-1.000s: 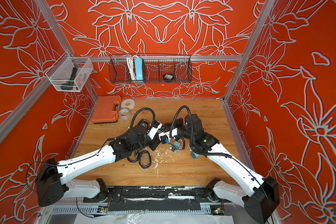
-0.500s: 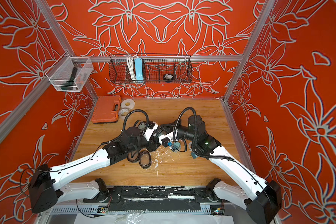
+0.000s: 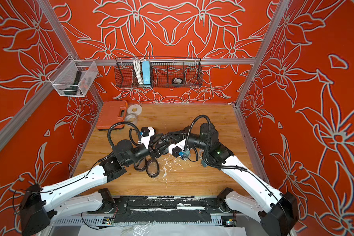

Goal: Pack away charging kits
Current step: Zip the zipper on the storage bag.

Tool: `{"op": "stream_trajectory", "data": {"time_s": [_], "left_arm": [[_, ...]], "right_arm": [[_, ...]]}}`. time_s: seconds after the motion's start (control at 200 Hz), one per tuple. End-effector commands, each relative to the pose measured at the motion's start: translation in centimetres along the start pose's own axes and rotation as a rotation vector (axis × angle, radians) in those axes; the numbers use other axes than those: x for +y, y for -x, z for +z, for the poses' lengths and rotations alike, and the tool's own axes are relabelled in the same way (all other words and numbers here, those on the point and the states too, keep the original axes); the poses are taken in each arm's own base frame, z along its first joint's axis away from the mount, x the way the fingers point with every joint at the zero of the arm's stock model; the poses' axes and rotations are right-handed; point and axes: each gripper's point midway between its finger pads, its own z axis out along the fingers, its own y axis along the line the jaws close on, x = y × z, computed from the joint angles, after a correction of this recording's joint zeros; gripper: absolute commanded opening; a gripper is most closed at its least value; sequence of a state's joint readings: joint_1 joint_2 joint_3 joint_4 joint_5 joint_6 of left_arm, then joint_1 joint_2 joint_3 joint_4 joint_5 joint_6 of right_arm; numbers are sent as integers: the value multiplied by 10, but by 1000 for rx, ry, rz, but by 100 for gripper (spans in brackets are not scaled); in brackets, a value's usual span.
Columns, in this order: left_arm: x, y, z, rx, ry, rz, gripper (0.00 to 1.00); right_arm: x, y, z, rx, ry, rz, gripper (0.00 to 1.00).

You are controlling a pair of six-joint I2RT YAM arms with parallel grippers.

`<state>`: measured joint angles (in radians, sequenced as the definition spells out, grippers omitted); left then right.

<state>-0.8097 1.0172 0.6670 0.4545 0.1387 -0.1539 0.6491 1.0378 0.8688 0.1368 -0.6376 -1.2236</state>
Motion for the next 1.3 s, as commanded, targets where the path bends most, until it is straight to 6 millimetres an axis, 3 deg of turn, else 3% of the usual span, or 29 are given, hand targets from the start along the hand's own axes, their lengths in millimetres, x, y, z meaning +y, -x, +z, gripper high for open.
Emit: {"op": "stream_trajectory", "data": {"time_s": [0.0, 0.065, 0.13, 0.17, 0.25, 0.33, 0.455, 0.711, 0.731, 1.046, 1.296], "left_arm": [[-9, 25, -5, -97, -47, 16, 33], [-9, 24, -5, -94, -48, 14, 19], [-9, 22, -6, -90, -47, 10, 20], [-9, 19, -6, -84, -50, 8, 31], [-9, 13, -6, -72, -52, -3, 64], [-11, 7, -7, -62, -72, -6, 76], [-13, -2, -8, -45, -90, -8, 81], [-15, -10, -13, -83, -118, -4, 82], [-19, 2, -19, -124, -130, 2, 82], [-24, 54, -55, -462, -151, 2, 81], [-29, 74, -59, -547, -171, 15, 78]], "right_arm": [[-3, 11, -2, -51, -23, -3, 0], [-3, 10, -1, -49, -24, 0, 0], [-5, 10, 0, -49, -25, 5, 0], [-5, 9, 0, -49, -25, 10, 0], [-9, 11, 0, -50, -36, 12, 0], [-11, 12, -1, -54, -47, 11, 0], [-15, 10, 0, -47, -64, 16, 0], [-35, 12, 0, -60, -160, 69, 0], [-38, 11, 1, -61, -171, 77, 0], [-59, 23, 8, -111, -257, 168, 0], [-78, 36, 8, -159, -310, 228, 0]]}}
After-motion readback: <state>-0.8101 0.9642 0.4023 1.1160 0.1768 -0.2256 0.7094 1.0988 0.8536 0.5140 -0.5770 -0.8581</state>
